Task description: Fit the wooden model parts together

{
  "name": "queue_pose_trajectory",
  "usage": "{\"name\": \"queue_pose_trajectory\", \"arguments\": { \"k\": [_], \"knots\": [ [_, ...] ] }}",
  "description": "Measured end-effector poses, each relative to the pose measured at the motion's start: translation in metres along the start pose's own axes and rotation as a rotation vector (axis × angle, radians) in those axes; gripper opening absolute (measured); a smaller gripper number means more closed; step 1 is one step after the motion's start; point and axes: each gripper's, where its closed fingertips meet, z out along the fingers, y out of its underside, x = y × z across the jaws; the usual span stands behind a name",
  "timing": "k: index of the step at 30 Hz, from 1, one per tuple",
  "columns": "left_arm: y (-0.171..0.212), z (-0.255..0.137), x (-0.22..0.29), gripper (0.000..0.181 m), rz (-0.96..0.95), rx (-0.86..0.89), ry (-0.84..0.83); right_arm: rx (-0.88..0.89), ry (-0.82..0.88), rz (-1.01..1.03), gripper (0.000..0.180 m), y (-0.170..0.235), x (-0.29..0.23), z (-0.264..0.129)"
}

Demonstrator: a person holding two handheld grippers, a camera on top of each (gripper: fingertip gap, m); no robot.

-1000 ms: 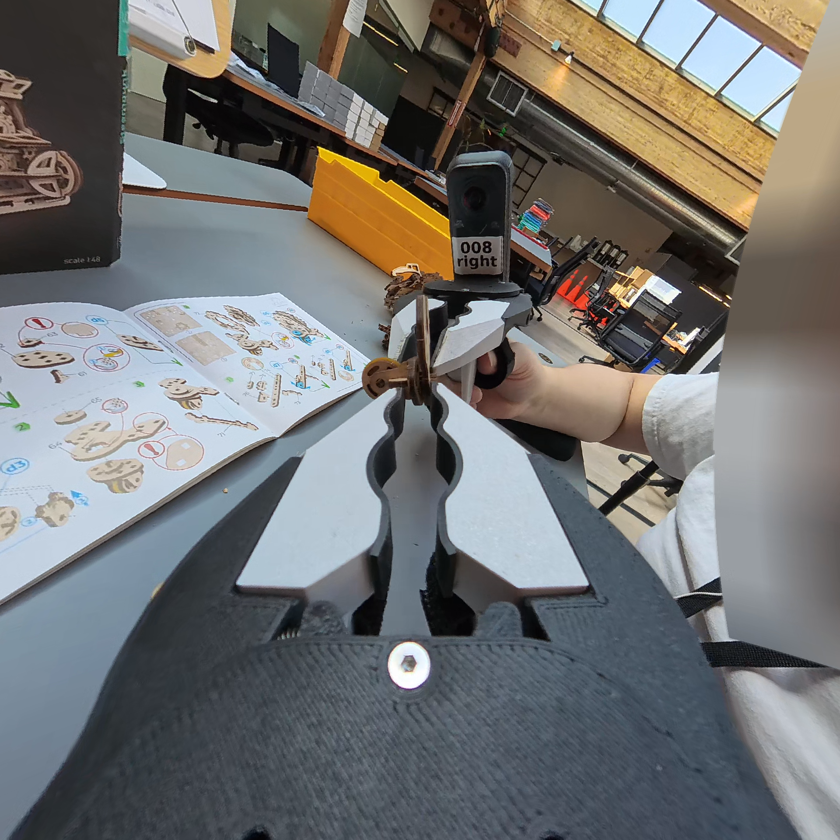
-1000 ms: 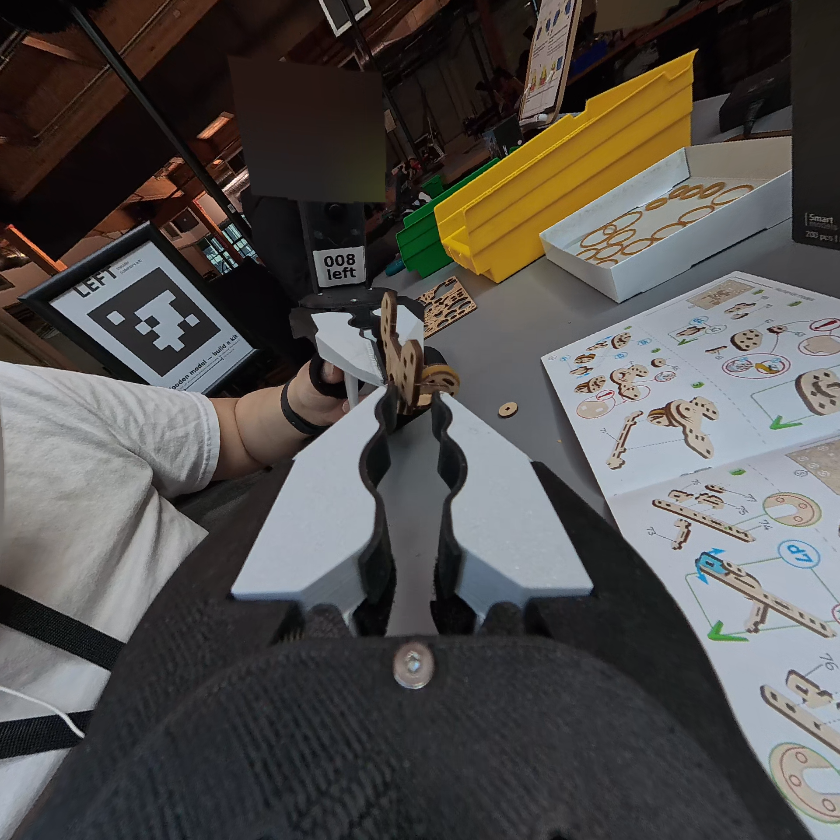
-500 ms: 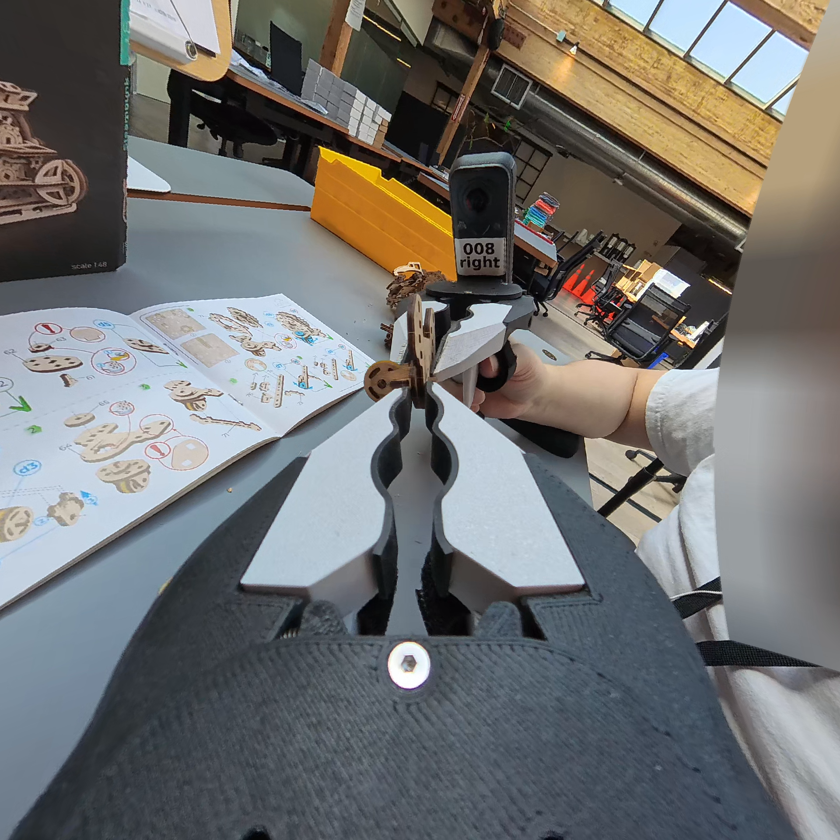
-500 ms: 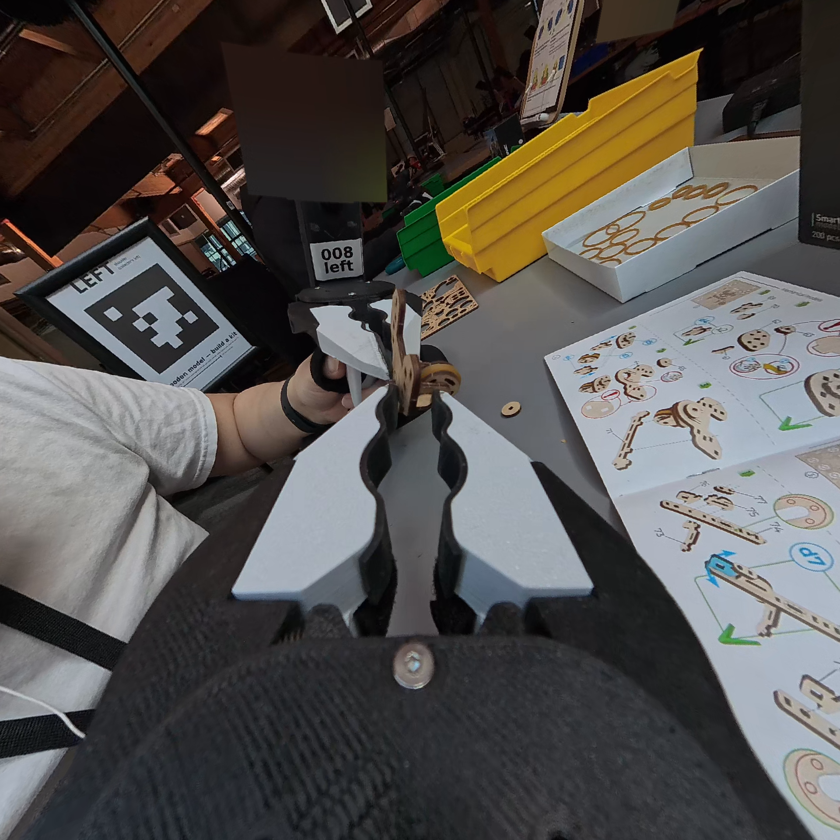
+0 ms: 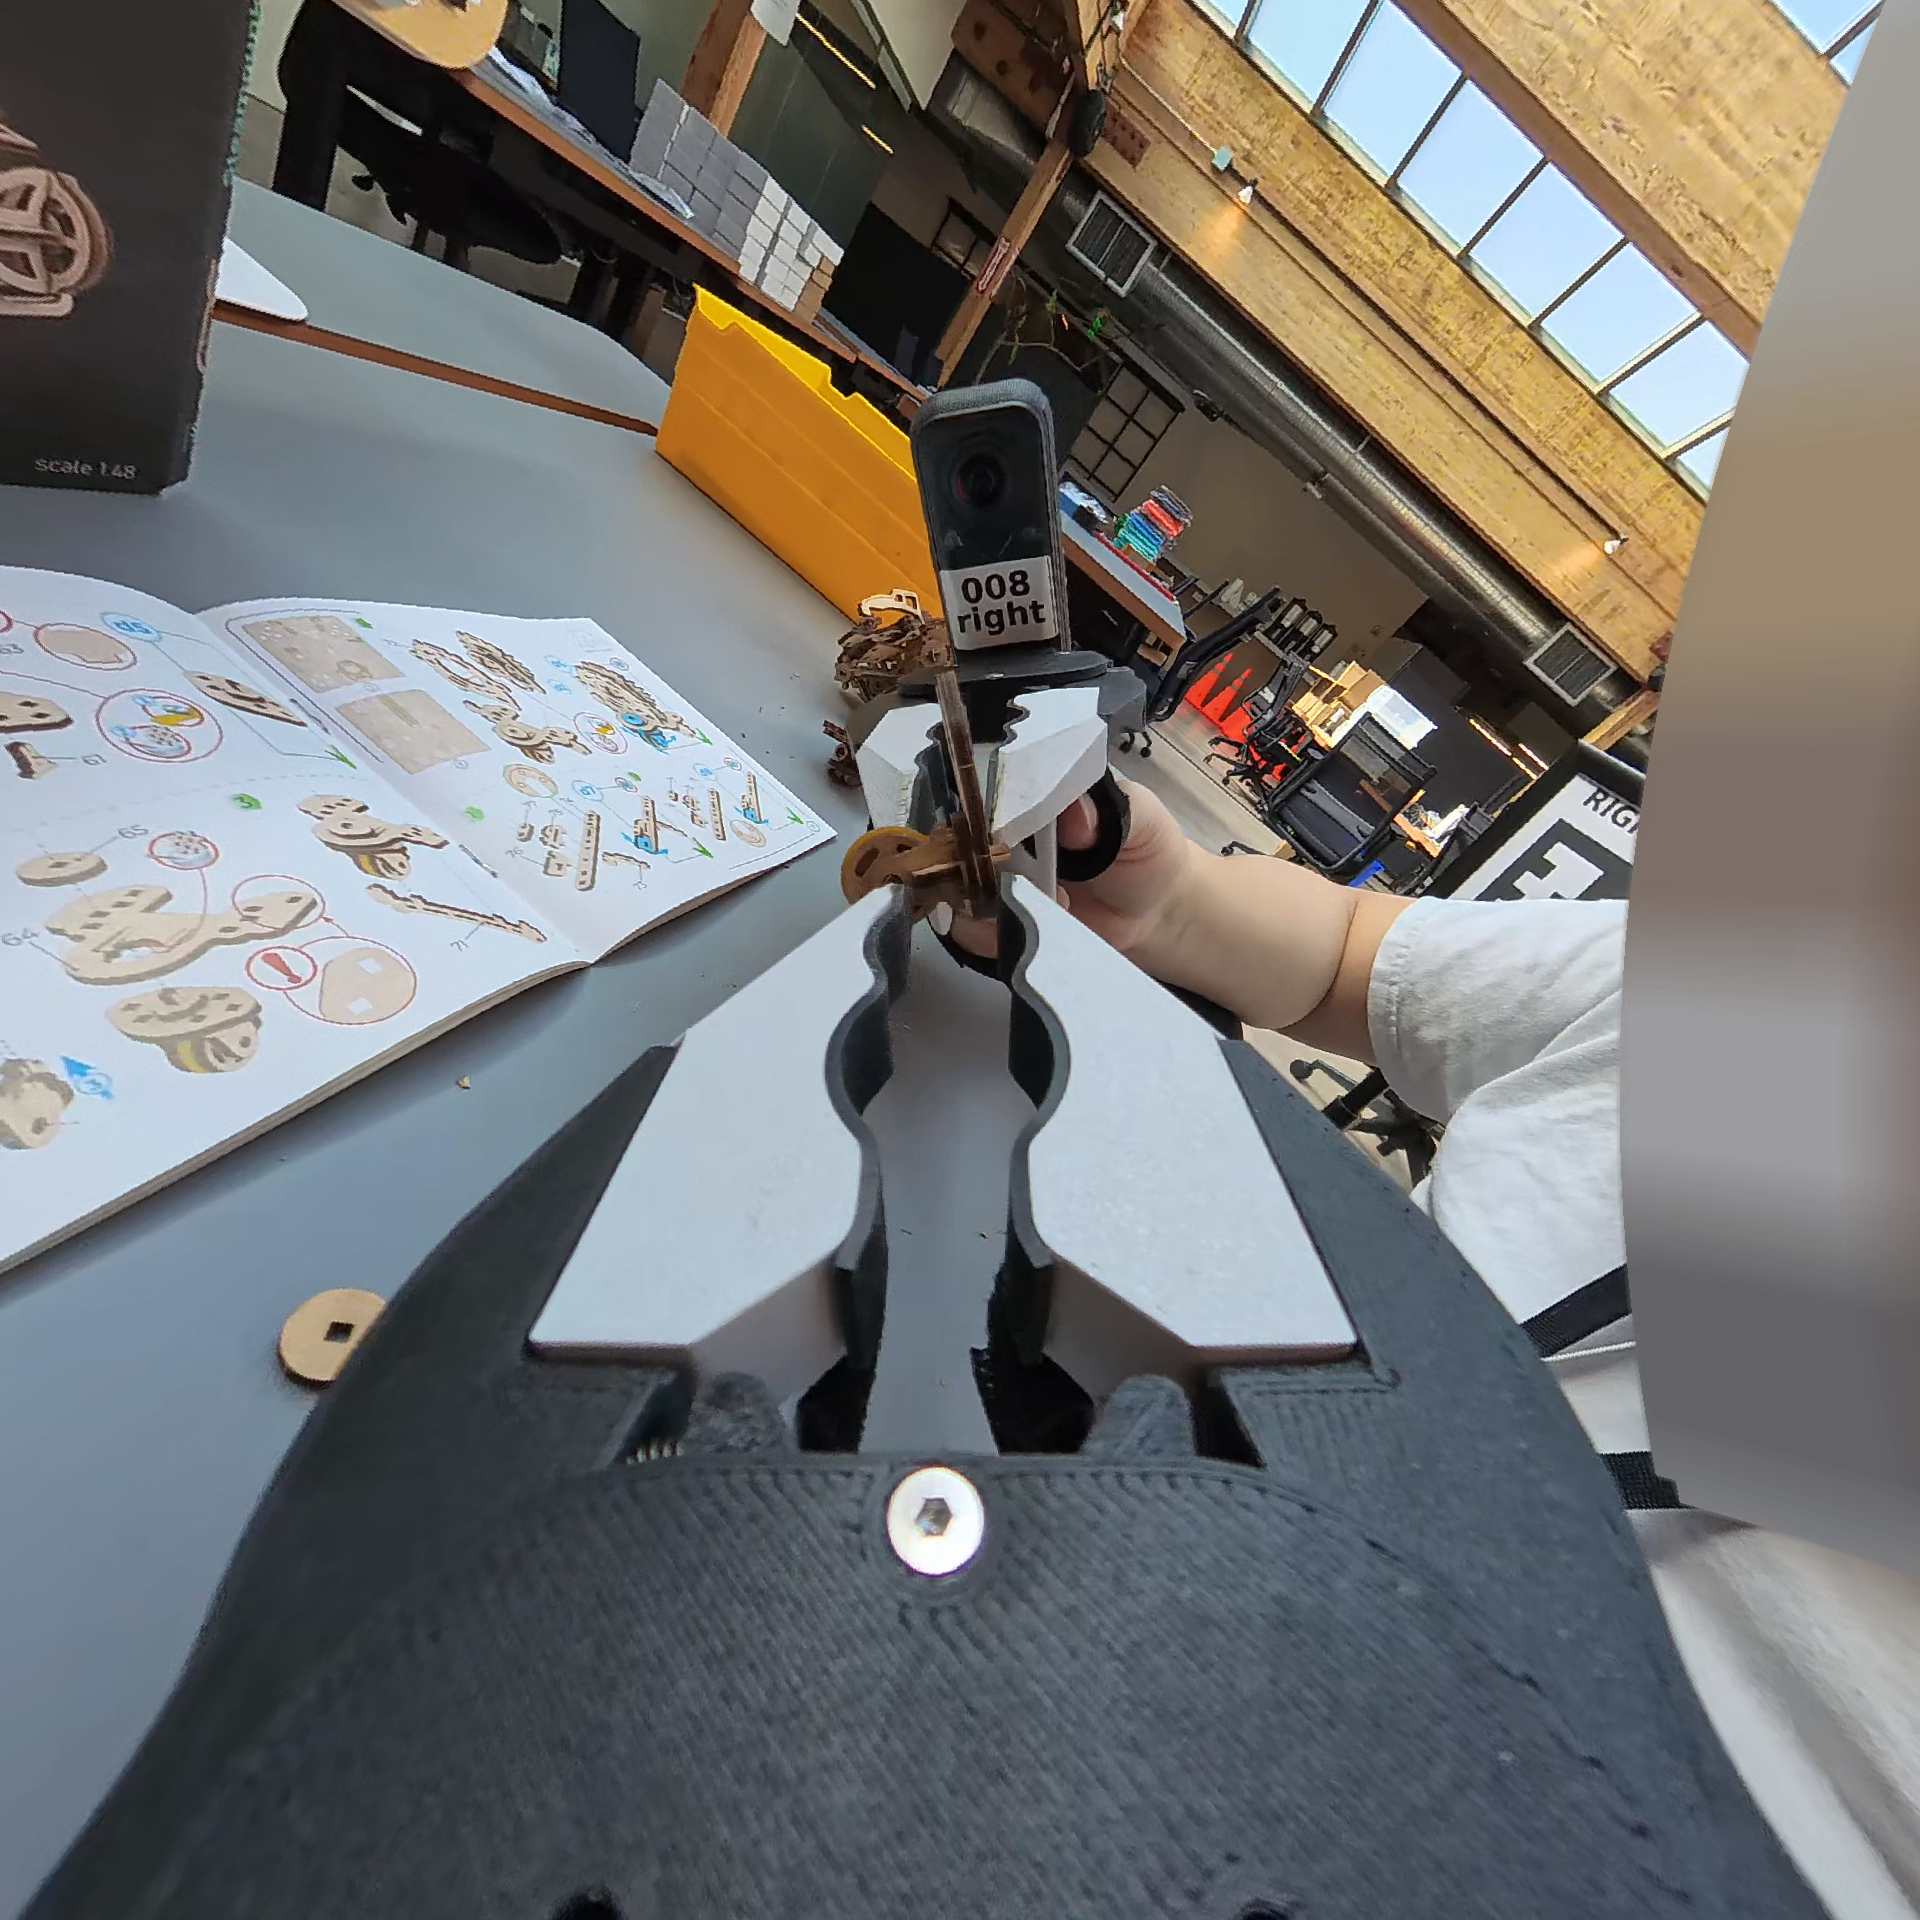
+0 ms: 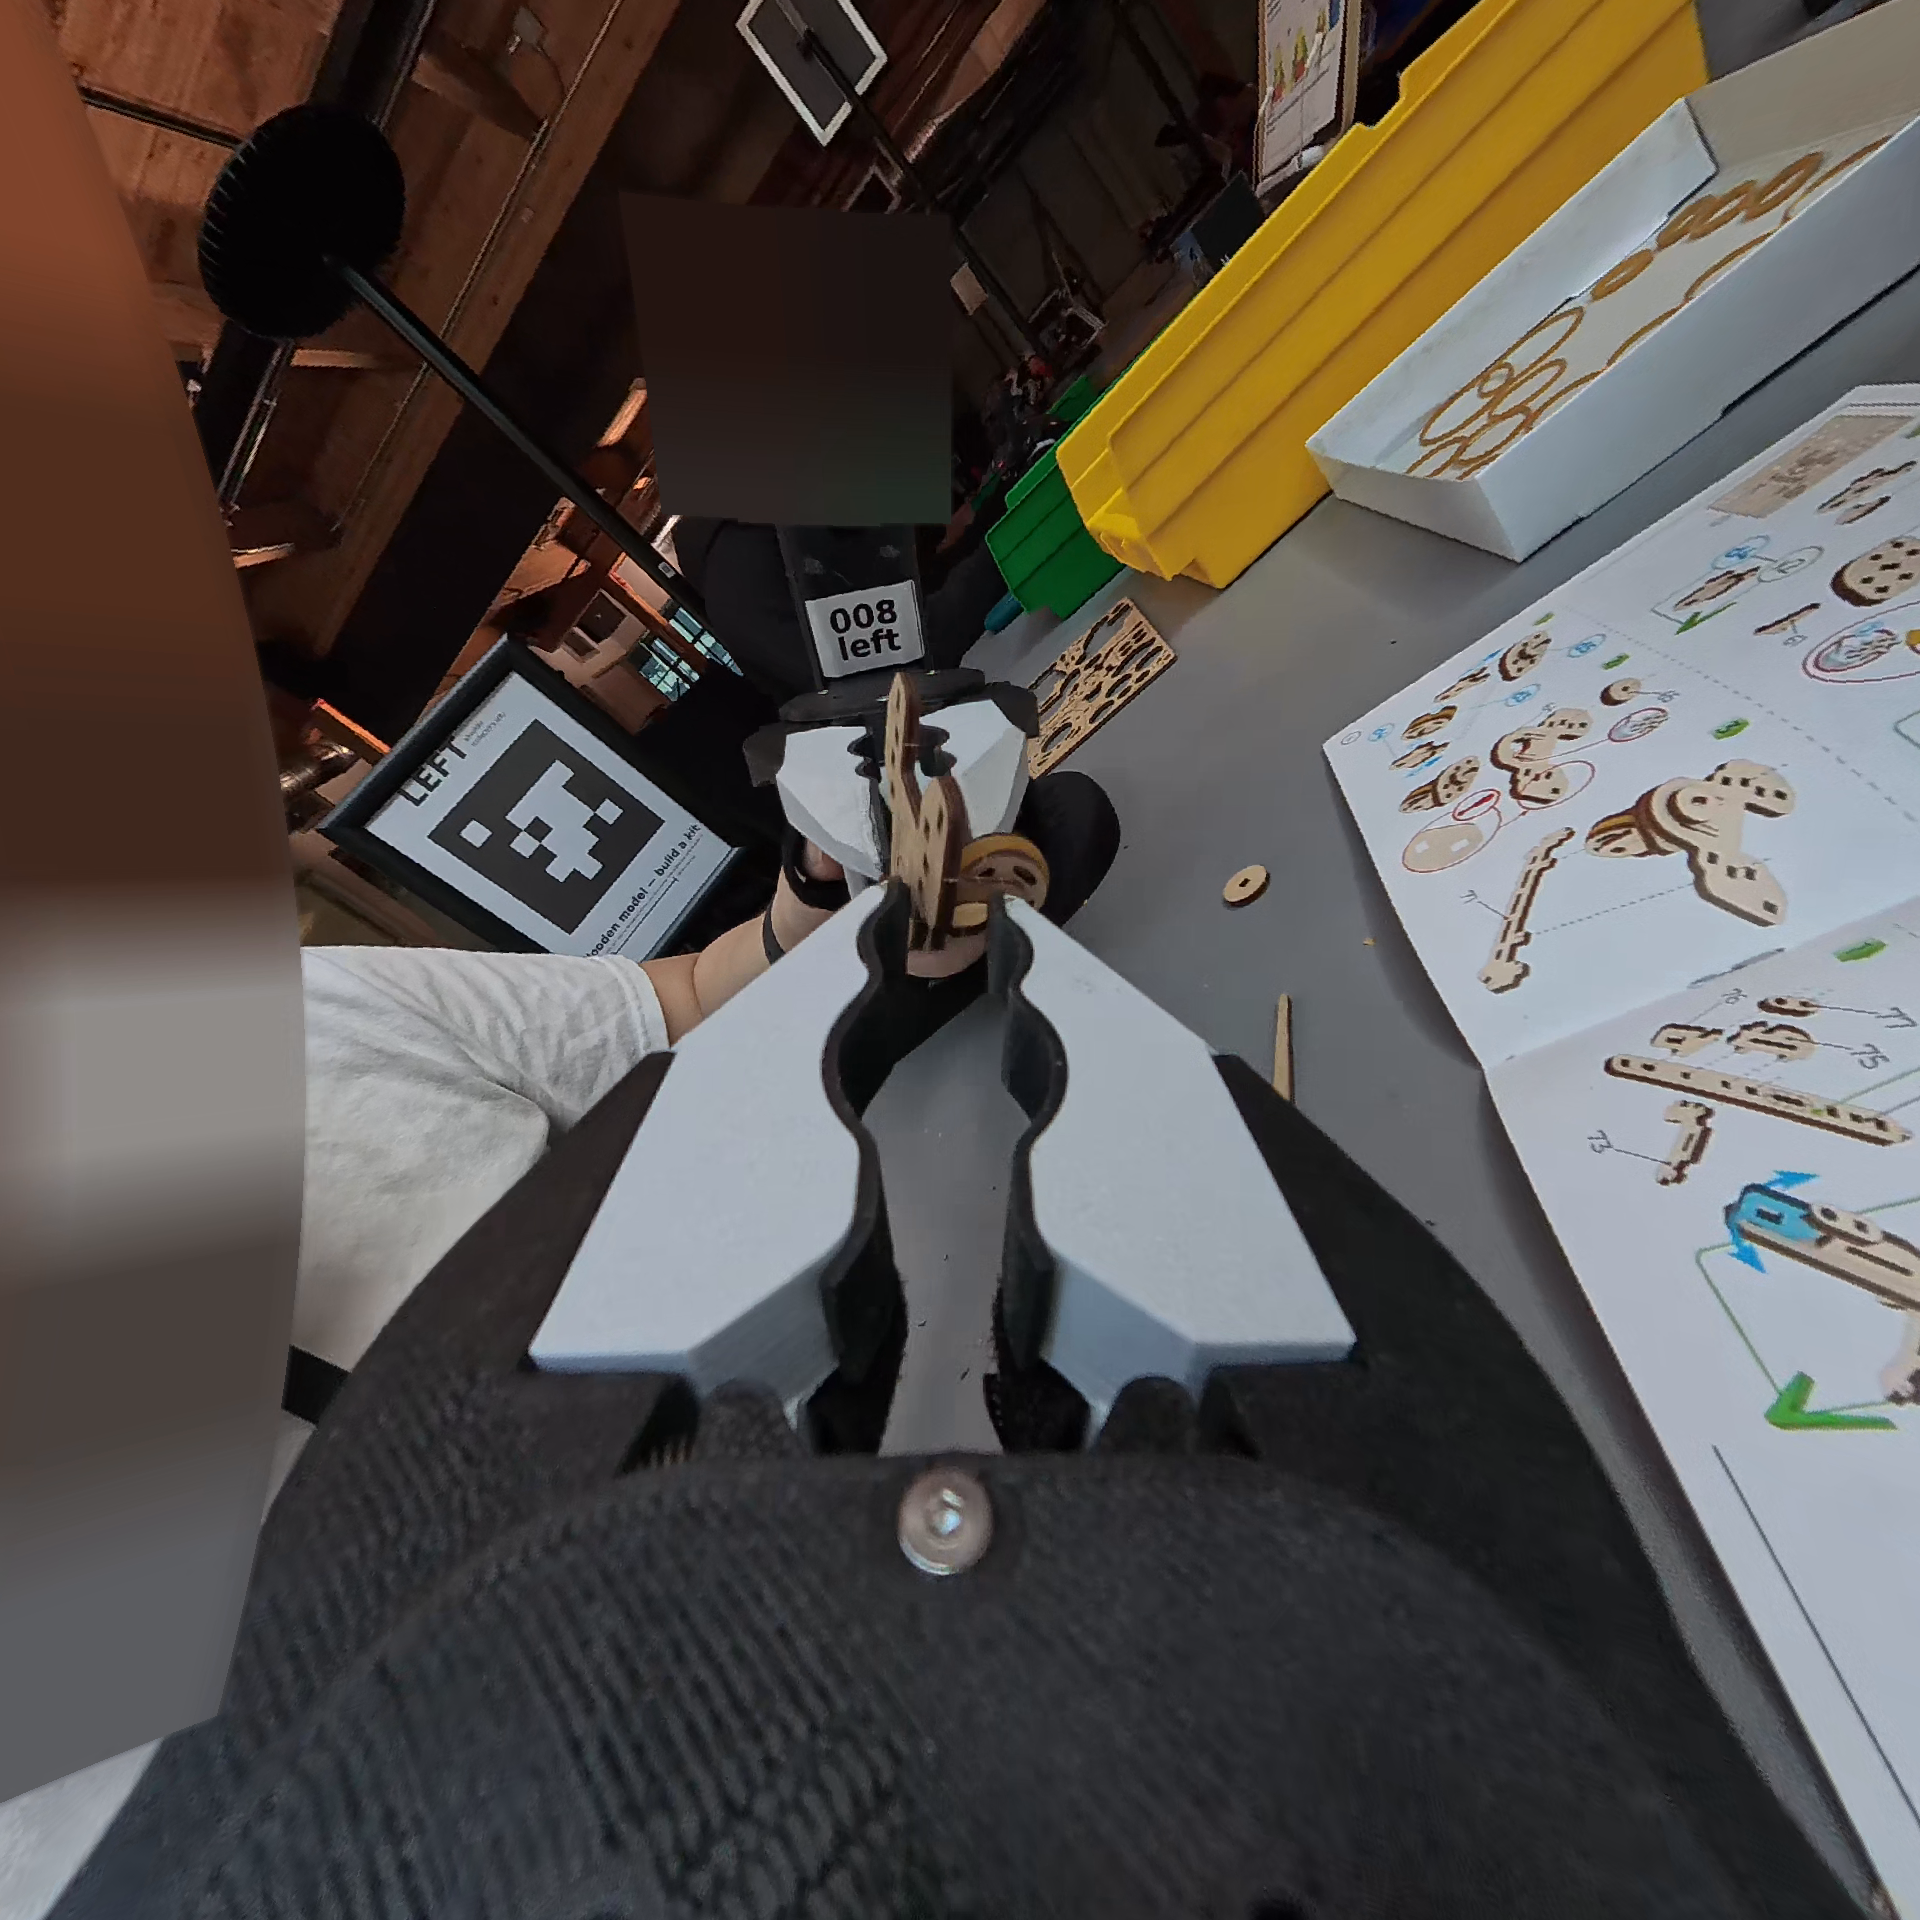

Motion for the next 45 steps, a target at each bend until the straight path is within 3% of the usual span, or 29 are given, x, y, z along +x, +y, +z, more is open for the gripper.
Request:
{"name": "queue_pose_trajectory", "arguments": {
  "k": [8,11,21,34,39,45],
  "knots": [
    [0.003,0.001,-0.004,0.021,0.001,-0.018,-0.029,-0.024,0.035,-0.014,0.013,0.005,0.003,0.002],
    [0.003,0.001,-0.004,0.014,-0.004,-0.020,-0.024,-0.021,0.039,-0.019,0.013,0.005,0.004,0.003],
    [0.001,-0.005,-0.008,0.013,-0.122,-0.009,0.010,-0.042,0.047,-0.104,0.010,0.004,0.006,0.001],
    [0.006,-0.004,-0.013,0.013,-0.099,-0.047,-0.032,-0.058,-0.025,0.073,0.014,0.012,0.009,0.004],
    [0.007,-0.005,-0.014,0.013,-0.087,-0.059,-0.044,-0.090,-0.025,0.104,0.002,0.018,0.009,0.005],
    [0.013,-0.004,-0.014,0.013,-0.166,-0.098,-0.011,-0.136,-0.030,0.115,0.010,0.019,0.007,0.000]
  ]
}}
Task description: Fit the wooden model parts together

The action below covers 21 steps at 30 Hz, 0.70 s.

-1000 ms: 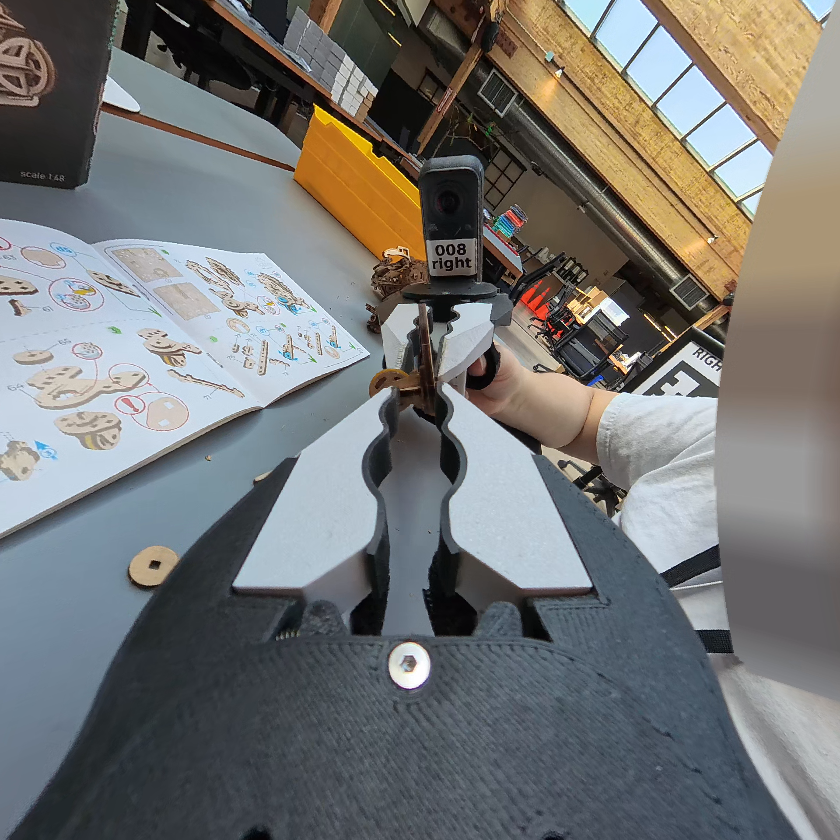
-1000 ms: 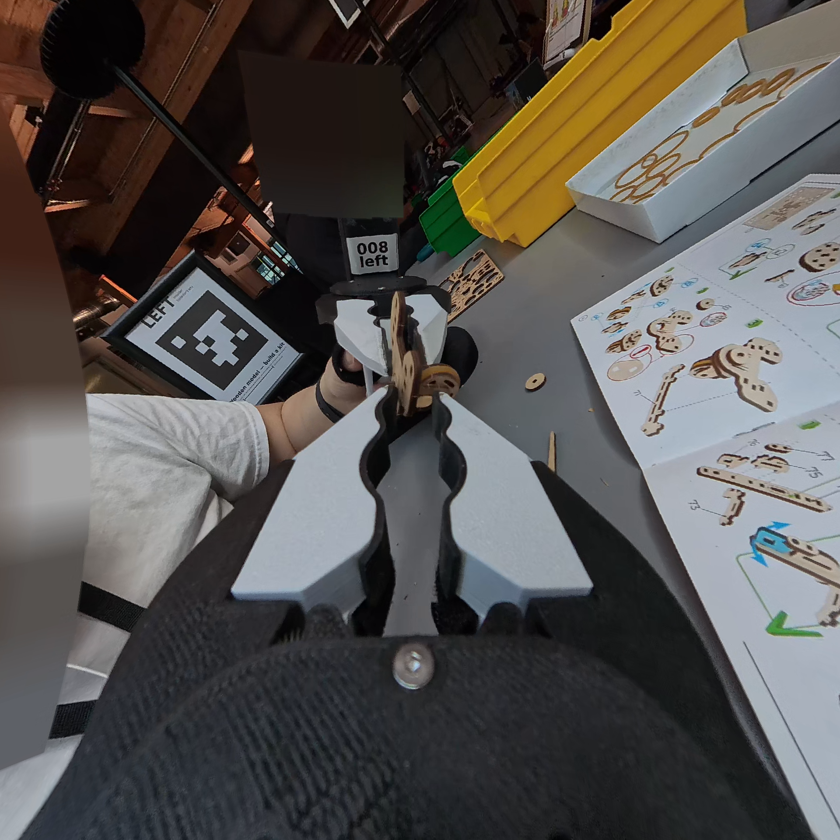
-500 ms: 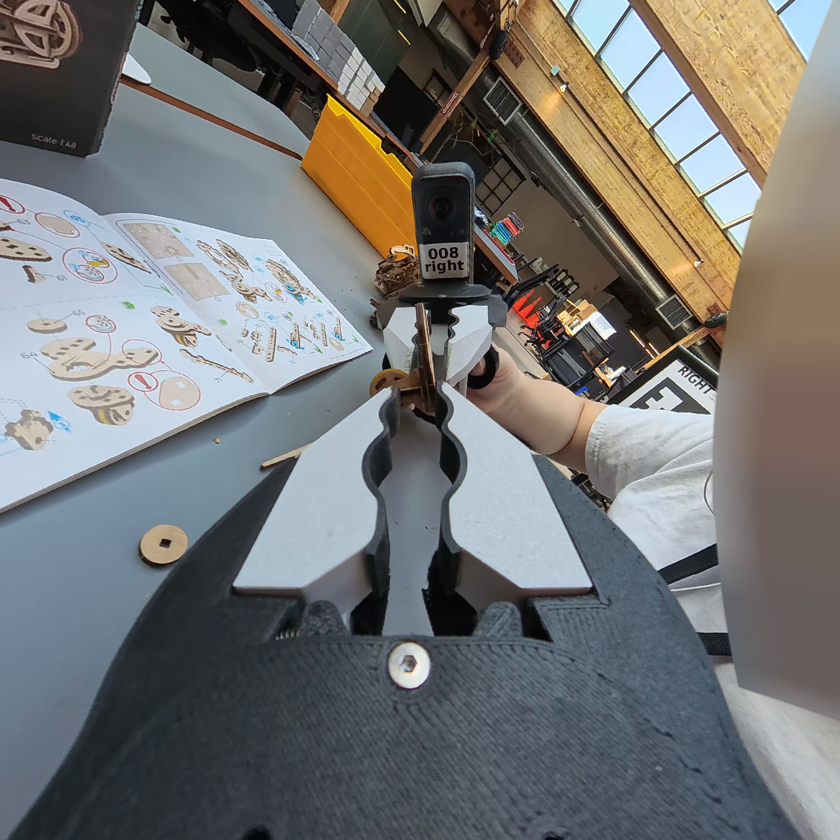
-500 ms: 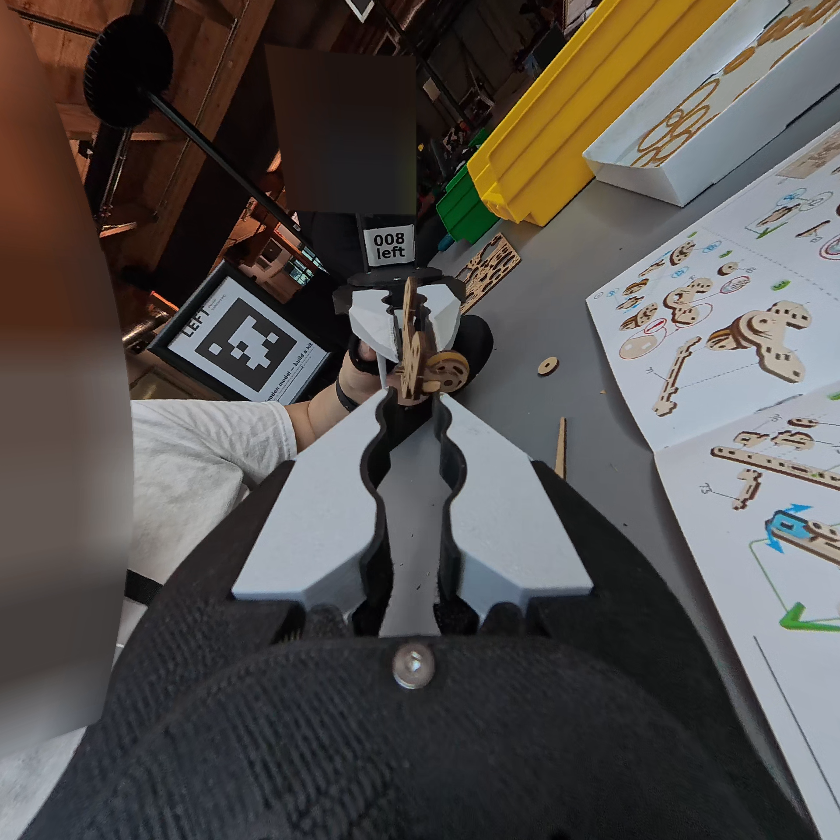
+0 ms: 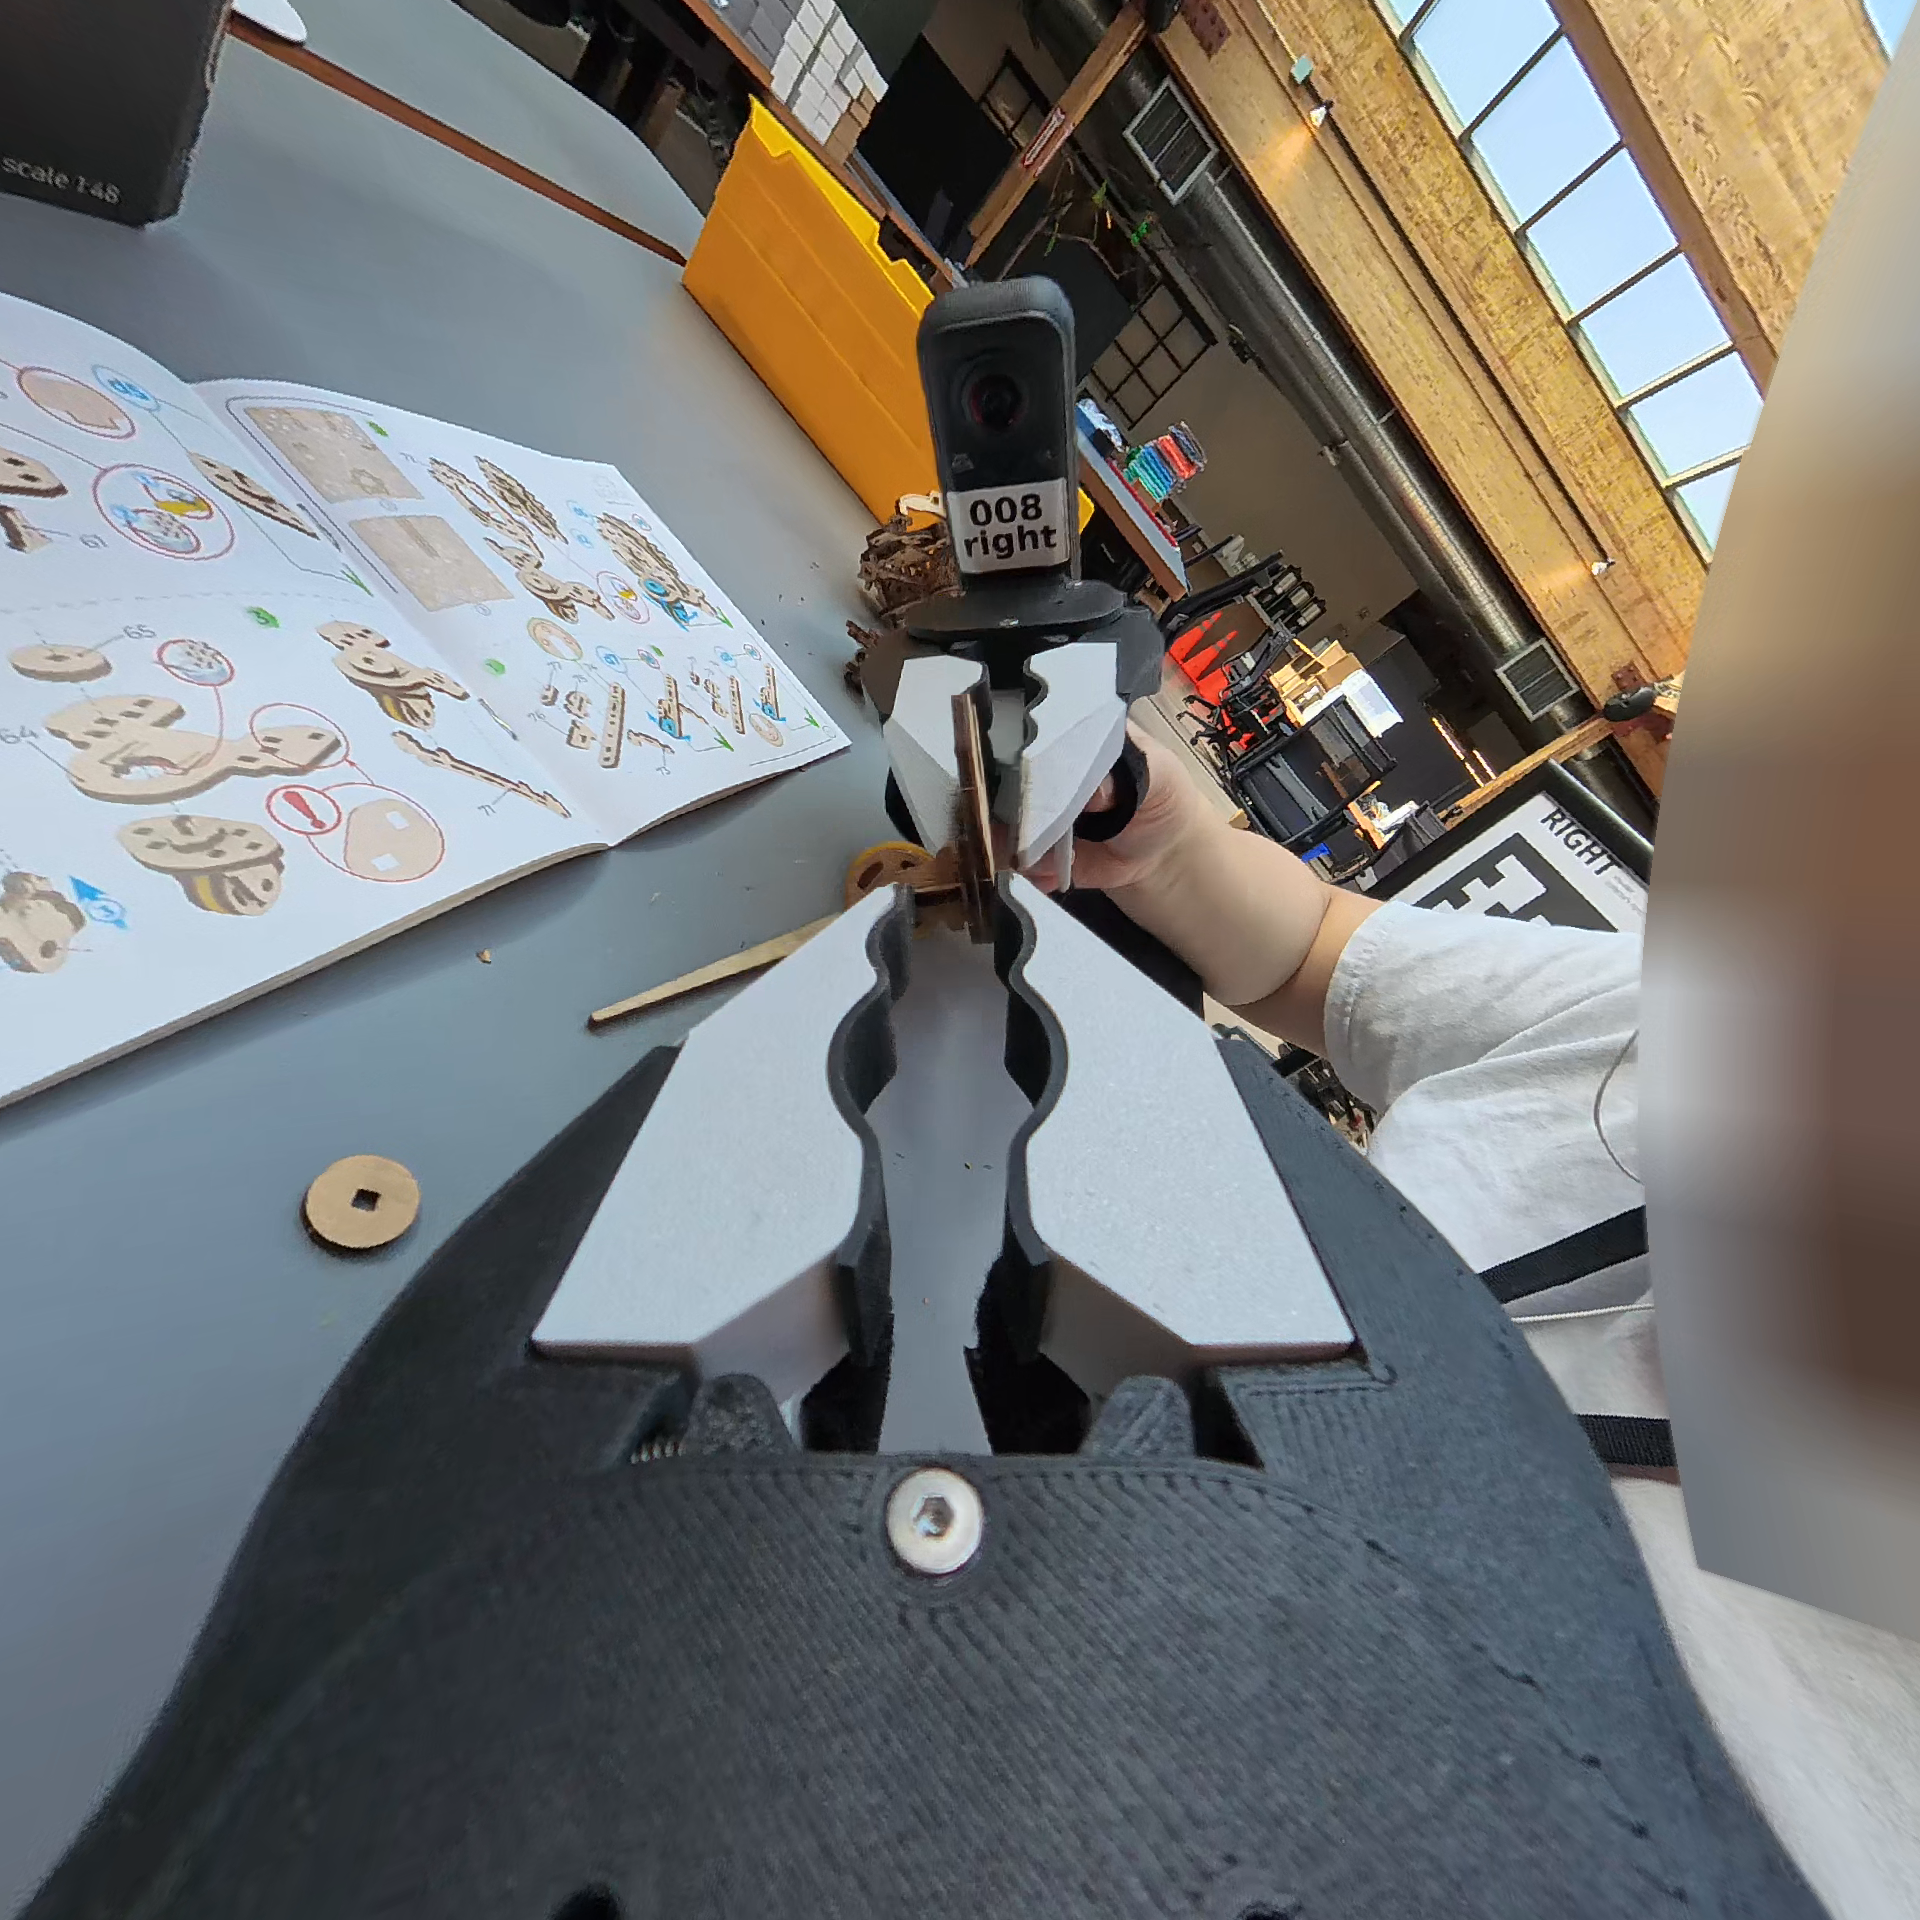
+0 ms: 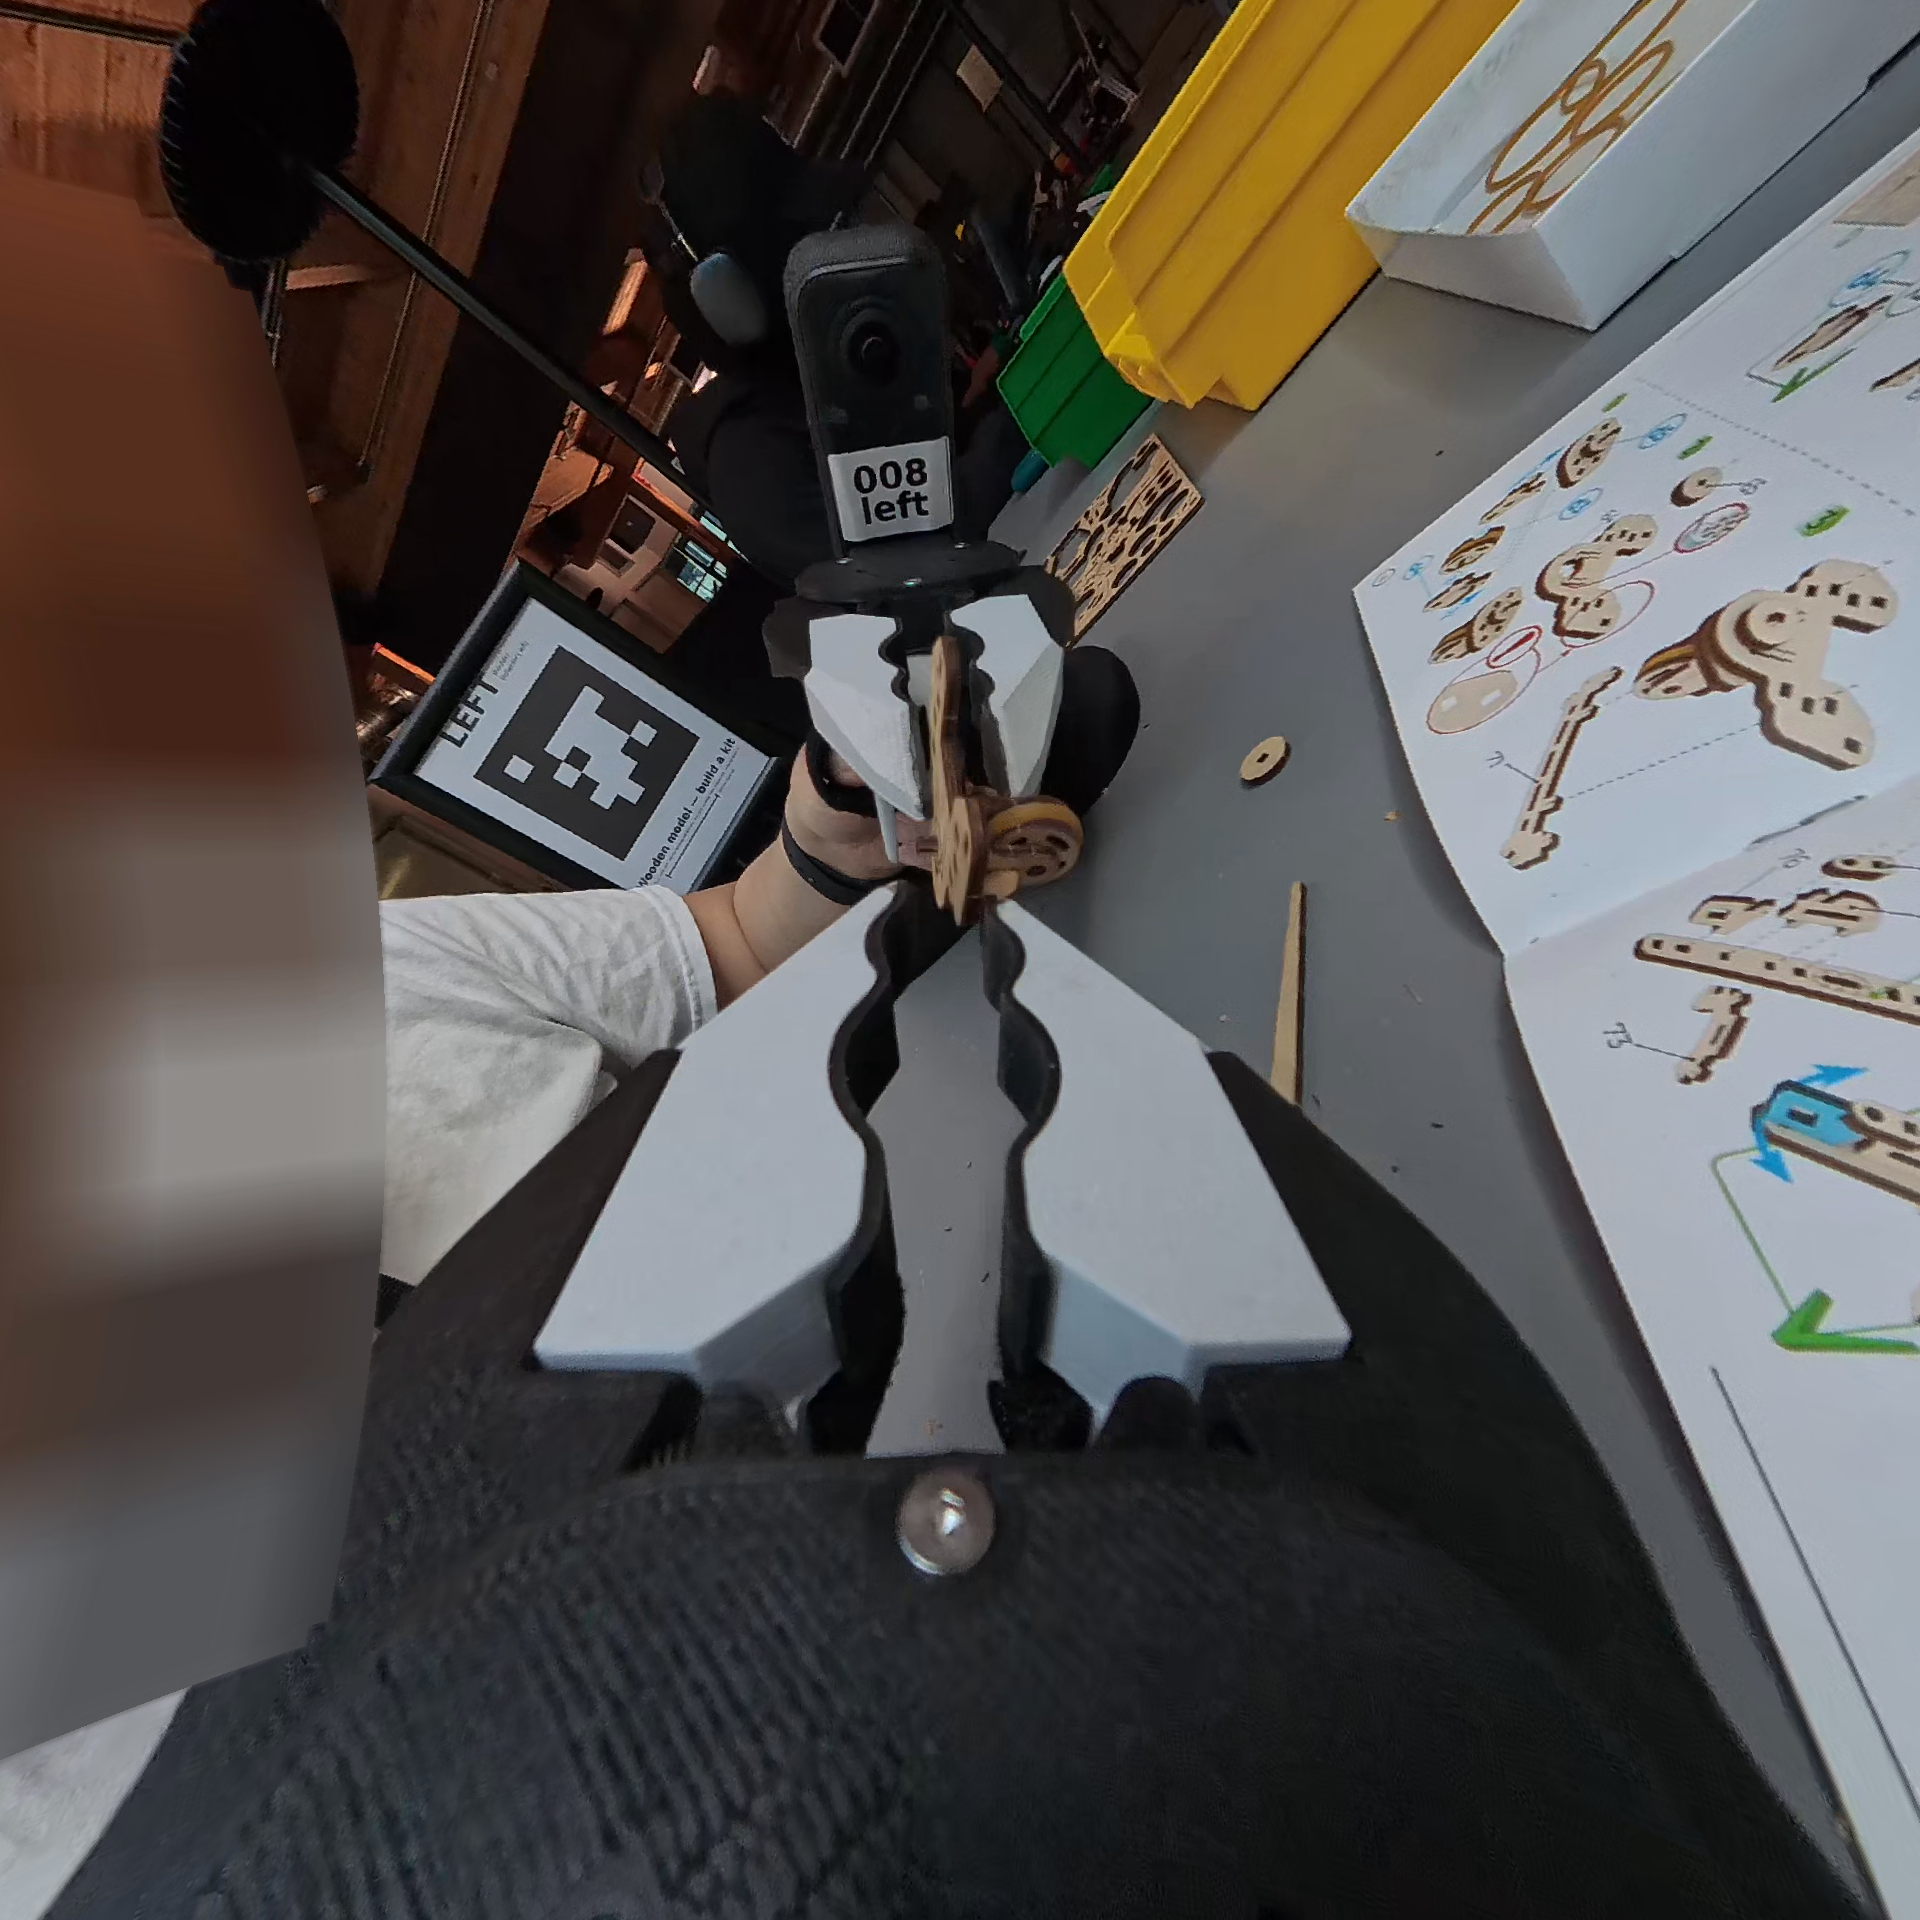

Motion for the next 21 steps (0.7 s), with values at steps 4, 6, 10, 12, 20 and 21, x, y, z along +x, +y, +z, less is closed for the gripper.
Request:
{"name": "queue_pose_trajectory", "arguments": {
  "k": [4,6,10,12,20,21],
  "knots": [
    [0.004,-0.004,-0.009,0.013,-0.064,-0.028,-0.019,-0.052,0.162,-0.217,0.031,-0.006,0.017,-0.014],
    [0.007,-0.005,-0.014,0.013,-0.108,-0.052,-0.027,-0.078,0.239,-0.405,0.050,-0.010,0.020,-0.017],
    [0.018,-0.005,-0.019,0.013,-0.198,-0.110,-0.025,-0.168,0.338,-0.836,0.060,-0.001,0.012,-0.005],
    [0.026,-0.002,-0.017,0.013,-0.243,-0.159,-0.002,-0.252,0.377,-0.992,0.058,0.014,0.012,0.005],
    [0.033,0.000,-0.016,0.013,-0.286,-0.203,0.013,-0.327,0.420,-1.047,0.024,0.027,0.017,0.014],
    [0.032,0.000,-0.017,0.013,-0.285,-0.196,0.011,-0.322,0.415,-1.025,0.022,0.027,0.017,0.014]
  ]
}}
